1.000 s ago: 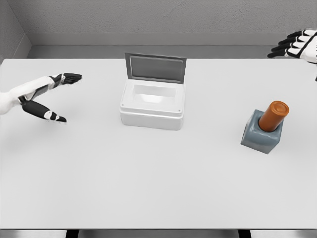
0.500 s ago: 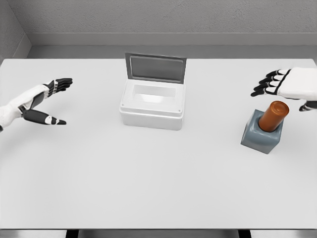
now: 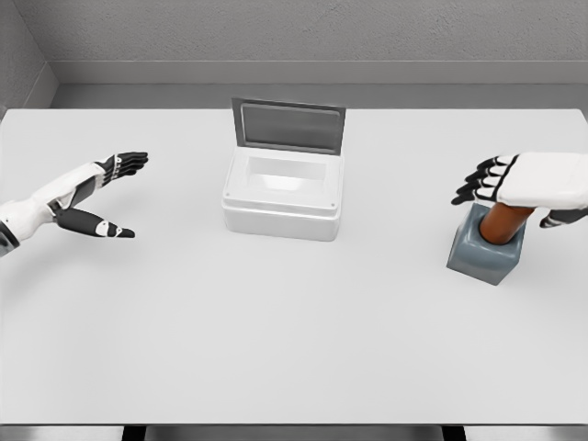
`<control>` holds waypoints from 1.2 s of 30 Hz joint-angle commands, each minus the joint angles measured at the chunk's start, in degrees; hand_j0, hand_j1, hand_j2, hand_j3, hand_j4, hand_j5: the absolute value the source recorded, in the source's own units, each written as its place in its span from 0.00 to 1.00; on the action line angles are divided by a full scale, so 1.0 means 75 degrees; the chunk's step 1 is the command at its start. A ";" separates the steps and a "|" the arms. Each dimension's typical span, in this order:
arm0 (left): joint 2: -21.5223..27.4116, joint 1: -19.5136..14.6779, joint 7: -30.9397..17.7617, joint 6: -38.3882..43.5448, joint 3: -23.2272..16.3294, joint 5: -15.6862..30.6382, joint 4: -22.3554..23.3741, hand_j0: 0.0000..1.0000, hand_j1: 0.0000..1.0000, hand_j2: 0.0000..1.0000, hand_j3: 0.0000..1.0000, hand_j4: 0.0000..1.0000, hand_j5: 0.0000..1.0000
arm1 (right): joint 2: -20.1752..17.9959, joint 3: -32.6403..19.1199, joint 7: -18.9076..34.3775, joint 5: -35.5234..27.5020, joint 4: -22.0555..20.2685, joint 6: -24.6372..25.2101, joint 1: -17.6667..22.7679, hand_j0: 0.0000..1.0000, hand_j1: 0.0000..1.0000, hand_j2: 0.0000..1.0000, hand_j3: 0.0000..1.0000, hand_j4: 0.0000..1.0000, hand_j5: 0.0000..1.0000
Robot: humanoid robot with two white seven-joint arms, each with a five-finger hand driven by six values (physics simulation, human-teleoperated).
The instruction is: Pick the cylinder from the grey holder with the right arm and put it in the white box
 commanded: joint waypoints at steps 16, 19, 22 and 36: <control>-0.0047 0.0000 0.0001 0.0006 -0.0059 0.0029 -0.0028 1.00 1.00 1.00 1.00 1.00 1.00 | 0.0188 0.0054 -0.0003 0.0300 0.0061 0.0019 0.0000 1.00 1.00 1.00 1.00 1.00 1.00; -0.0047 0.0000 0.0001 0.0006 -0.0071 0.0029 -0.0028 1.00 1.00 1.00 1.00 1.00 1.00 | 0.0200 0.0054 -0.0003 0.0300 0.0050 0.0019 0.0000 0.79 0.79 0.79 0.79 0.79 0.79; -0.0047 0.0000 0.0001 0.0006 -0.0071 0.0029 -0.0028 1.00 1.00 1.00 1.00 1.00 1.00 | 0.0200 0.0054 -0.0003 0.0300 0.0061 0.0019 0.0000 0.54 0.54 0.54 0.54 0.54 0.54; -0.0047 0.0000 0.0001 0.0006 -0.0071 0.0029 -0.0028 1.00 1.00 1.00 1.00 1.00 1.00 | 0.0153 -0.0379 -0.0003 0.0277 0.0225 0.0019 -0.0023 0.19 0.19 0.19 0.19 0.19 0.19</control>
